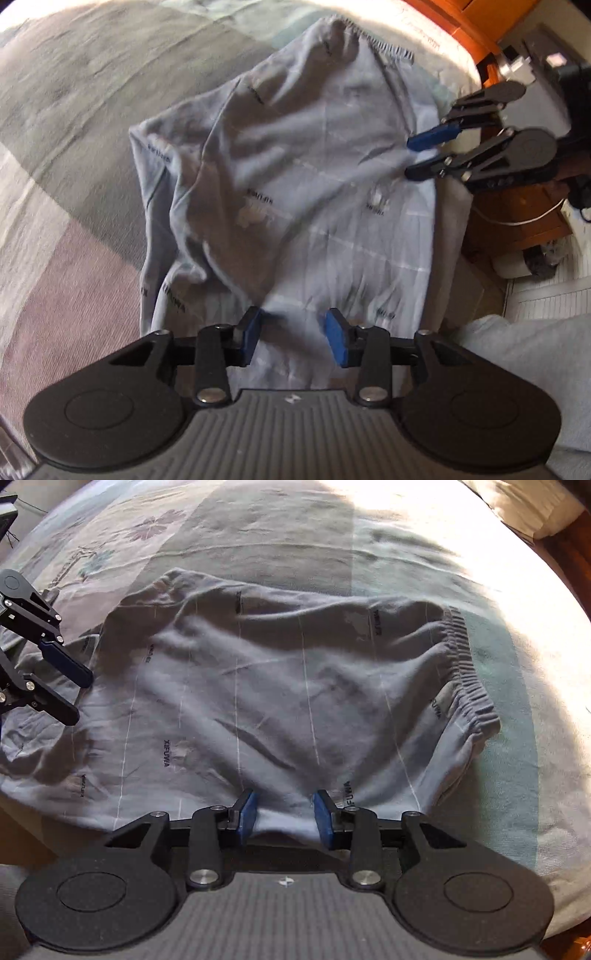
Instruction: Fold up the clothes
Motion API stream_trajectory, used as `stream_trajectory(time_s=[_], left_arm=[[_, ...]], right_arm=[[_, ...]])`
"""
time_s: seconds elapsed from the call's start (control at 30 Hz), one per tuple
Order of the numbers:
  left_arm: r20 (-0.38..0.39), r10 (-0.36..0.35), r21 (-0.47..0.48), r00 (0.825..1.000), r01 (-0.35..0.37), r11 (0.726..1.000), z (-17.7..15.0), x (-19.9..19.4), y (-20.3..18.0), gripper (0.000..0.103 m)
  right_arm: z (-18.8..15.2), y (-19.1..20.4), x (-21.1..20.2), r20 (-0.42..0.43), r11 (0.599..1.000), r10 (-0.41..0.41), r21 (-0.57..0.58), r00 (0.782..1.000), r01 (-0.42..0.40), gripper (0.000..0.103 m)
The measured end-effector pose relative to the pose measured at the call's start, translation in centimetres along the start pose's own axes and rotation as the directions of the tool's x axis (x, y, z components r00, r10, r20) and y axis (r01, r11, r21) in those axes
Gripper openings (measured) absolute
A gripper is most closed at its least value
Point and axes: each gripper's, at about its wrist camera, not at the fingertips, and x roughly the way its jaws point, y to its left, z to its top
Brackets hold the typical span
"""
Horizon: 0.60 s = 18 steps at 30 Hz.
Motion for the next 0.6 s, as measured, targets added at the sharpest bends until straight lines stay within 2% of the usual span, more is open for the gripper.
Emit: stream_trajectory(time_s=[0.03, 0.1, 0.17, 0.27, 0.43, 0.47, 0.57, 0.6], left_arm=[[0.01, 0.007, -0.022, 1.0, -0.007, 1.0, -0.5, -0.5, 0.1, 0.042], [-0.023, 0.034, -0.099, 0.999, -0.036, 0.994, -1.2, -1.3, 0.3, 0.041], [-0.023, 0.059, -0.132, 0.998, -0.062, 0.989, -1.8, -2.5, 0.1, 0.041], [-0.024, 0.092, -0.134, 0.996, -0.094, 0.987, -2.6, -3.4, -0.5, 0.045], [-0.061, 0.149, -0.191, 0.987, -0.158, 0.969, -4.1, -1.9, 0.7, 0.046], [-0.045, 0.135, -0.213, 0.99, -0.142, 0.967, -4.3, -1.9, 1.1, 0.048], [0.0, 0.071, -0.254, 0.997, -0.069, 0.965, -4.7, -1.9, 1.5, 0.075], [0.011, 0.054, -0.252, 0.998, -0.049, 0.966, -4.8, -1.8, 1.4, 0.08]], right_arm=[[0.0, -0.5, -0.2, -0.001, 0.999, 0.017, 0.036, 1.0, -0.016, 0.041], [0.2, -1.2, -0.8, 0.0, 0.998, 0.015, 0.063, 1.0, -0.015, 0.041], [0.7, -1.4, -1.3, 0.017, 0.999, 0.013, 0.038, 1.0, -0.014, 0.041], [2.3, -1.4, -1.5, 0.054, 0.999, 0.033, 0.023, 0.998, -0.034, 0.042], [5.2, 0.5, 0.7, 0.086, 0.997, 0.067, -0.049, 0.994, -0.063, 0.043], [5.7, 1.1, 1.3, 0.083, 0.996, 0.065, -0.073, 0.994, -0.059, 0.044], [5.8, 2.4, 2.4, 0.075, 0.993, 0.036, -0.111, 0.997, -0.028, 0.055], [5.6, 2.6, 2.5, 0.08, 0.993, 0.032, -0.113, 0.996, -0.023, 0.061]])
